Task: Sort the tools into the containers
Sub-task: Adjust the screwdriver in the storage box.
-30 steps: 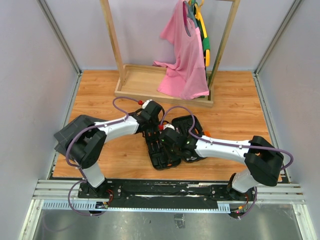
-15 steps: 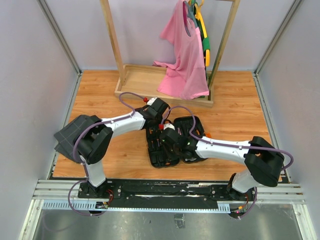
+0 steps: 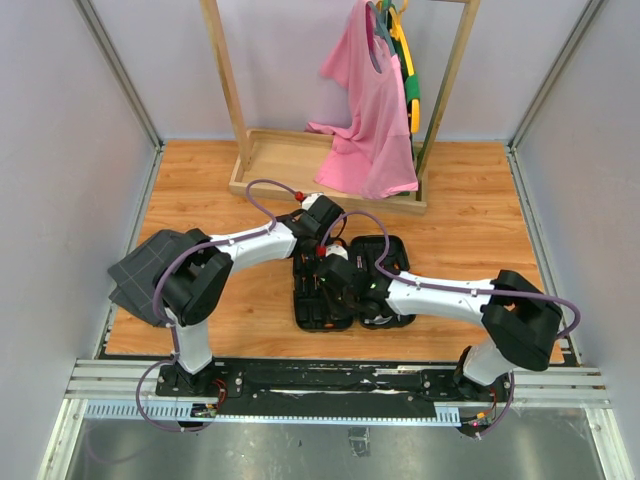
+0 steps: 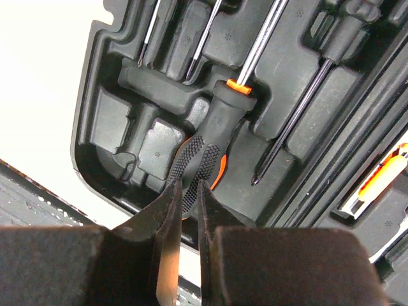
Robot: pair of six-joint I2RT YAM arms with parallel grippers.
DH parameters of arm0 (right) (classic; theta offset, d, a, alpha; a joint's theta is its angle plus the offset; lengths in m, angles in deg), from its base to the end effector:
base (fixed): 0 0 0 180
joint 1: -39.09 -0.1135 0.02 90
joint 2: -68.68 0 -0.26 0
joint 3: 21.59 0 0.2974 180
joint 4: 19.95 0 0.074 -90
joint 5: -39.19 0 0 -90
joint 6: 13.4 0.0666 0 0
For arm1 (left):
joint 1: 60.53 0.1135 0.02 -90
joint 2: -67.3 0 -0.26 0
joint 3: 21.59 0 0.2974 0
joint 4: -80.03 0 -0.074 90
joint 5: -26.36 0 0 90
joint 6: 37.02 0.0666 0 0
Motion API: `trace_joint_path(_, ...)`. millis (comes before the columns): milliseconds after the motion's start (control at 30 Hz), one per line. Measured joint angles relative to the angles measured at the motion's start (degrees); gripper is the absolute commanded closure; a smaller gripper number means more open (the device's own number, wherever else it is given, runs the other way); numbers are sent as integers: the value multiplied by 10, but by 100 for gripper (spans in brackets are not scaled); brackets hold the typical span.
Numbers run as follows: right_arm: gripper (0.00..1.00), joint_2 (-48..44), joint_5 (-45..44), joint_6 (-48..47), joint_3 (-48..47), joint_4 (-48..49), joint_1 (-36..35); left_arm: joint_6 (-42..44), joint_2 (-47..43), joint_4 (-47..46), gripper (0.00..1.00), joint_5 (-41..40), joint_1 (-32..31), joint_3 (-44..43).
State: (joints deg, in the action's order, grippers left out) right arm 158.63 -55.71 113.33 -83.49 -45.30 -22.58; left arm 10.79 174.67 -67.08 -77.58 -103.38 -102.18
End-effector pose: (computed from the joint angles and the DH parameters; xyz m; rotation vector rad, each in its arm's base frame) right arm 0.1787 0.3194 0.1210 -0.5259 2.5485 0.5786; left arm 0.3285 -0.2828 0.1080 -0.0707 2.5816 -0.2402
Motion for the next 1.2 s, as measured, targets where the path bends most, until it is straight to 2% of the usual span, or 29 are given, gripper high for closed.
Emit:
trace_joint_path(1067,100,22,-11,66,-7,27,12,65,8,-116,100,24,-2,42)
trace_joint_path(1200,96,-1,-11,61,7,44,12,64,1,-131,99,12,-8,50)
